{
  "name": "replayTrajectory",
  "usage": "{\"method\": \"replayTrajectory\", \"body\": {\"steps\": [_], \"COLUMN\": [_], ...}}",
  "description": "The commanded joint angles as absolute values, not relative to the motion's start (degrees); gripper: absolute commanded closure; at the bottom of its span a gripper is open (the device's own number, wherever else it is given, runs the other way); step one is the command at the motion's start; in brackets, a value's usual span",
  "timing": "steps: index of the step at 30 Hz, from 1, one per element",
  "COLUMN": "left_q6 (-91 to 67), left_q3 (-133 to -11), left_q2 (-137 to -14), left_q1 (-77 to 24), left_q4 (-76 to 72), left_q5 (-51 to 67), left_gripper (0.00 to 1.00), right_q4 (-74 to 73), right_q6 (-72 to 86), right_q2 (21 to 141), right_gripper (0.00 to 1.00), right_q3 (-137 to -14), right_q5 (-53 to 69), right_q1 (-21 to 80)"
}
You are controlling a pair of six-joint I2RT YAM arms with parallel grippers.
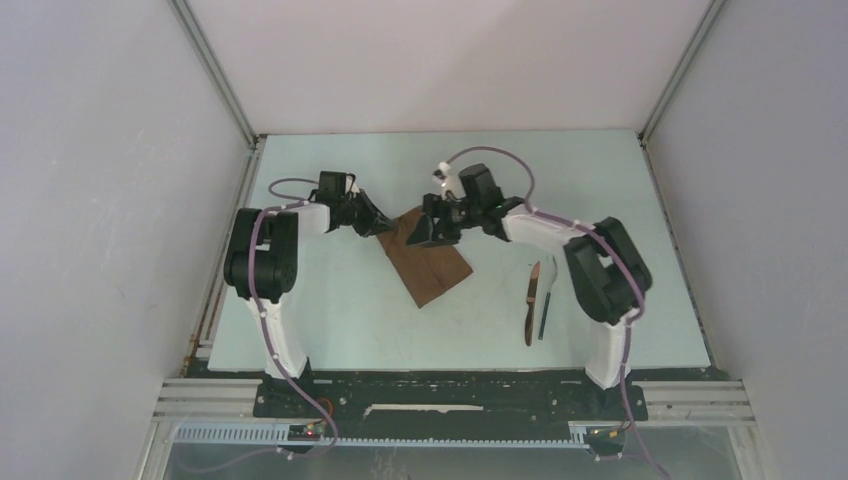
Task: Fold the napkin into a case and place the utensils inside
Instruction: Smooth out the 2/3-rectangle-folded napkin at the center of the board.
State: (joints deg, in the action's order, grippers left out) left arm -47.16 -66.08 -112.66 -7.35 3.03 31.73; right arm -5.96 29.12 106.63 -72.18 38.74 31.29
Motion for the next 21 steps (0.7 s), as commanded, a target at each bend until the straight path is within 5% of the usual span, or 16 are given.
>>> {"method": "replayTrajectory", "body": {"steps": [1, 14, 21], "left_q6": [-49.6, -51.3, -51.9], "left_q3": [-67.7, -66.0, -64.6], "left_q2": [-115.3, -116.5, -114.3], "left_q1": [-7.2, -5.8, -4.9], "left_q4": [0.2, 2.6, 2.7], "left_q5": [33.0, 29.0, 26.3], "left_gripper": [0.97, 1.00, 1.00], "right_q4": [4.6, 2.5, 2.4], "right_q6": [35.8, 37.1, 36.6], "right_q2": [116.9, 130.8, 125.5], "right_gripper": [0.28, 0.37, 0.39], "right_q3": [-78.4, -93.3, -84.0], "right_q5": [47.5, 51.1, 51.7], "right_q1": [36.5, 38.4, 37.8]}}
